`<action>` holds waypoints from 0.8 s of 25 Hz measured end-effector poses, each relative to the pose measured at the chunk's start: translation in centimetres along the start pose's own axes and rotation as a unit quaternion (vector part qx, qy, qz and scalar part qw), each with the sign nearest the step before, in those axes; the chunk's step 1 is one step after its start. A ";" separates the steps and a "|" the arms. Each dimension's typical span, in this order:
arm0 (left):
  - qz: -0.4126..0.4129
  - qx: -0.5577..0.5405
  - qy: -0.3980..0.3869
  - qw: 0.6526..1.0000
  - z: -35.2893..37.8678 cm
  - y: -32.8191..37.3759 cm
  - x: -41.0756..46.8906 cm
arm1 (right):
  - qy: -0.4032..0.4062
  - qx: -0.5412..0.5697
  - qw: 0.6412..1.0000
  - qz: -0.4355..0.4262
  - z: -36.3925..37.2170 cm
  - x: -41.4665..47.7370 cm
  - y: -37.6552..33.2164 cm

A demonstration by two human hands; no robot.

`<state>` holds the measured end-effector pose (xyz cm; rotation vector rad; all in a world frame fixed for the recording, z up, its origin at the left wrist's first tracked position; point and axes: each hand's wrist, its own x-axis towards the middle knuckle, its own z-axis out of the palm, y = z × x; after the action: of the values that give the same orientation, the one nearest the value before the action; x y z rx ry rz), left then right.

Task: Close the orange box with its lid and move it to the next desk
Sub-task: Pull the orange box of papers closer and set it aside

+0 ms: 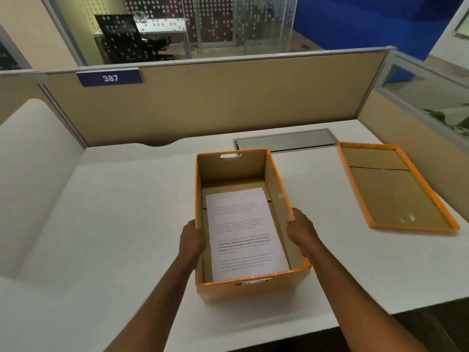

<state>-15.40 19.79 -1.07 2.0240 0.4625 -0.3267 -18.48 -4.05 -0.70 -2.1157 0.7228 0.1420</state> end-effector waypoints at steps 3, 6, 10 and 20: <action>-0.002 -0.007 -0.008 1.000 0.0 -0.2 0.2 | 0.011 -0.015 1.000 0.008 0.3 -0.1 -0.1; -0.010 0.008 -0.007 1.000 0.2 -0.2 0.6 | 0.014 -0.025 0.999 0.015 0.3 -0.4 -0.4; -0.017 0.016 0.000 1.000 0.4 -0.6 0.5 | 0.013 -0.027 0.999 0.018 0.2 -0.9 -0.5; 0.211 0.201 0.159 0.943 2.0 2.0 -3.2 | 0.015 0.114 0.992 0.041 -1.1 0.6 1.4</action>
<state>-17.36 16.52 0.87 2.5239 0.1473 0.1930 -18.91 -5.76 -1.19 -1.8744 0.8061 0.0678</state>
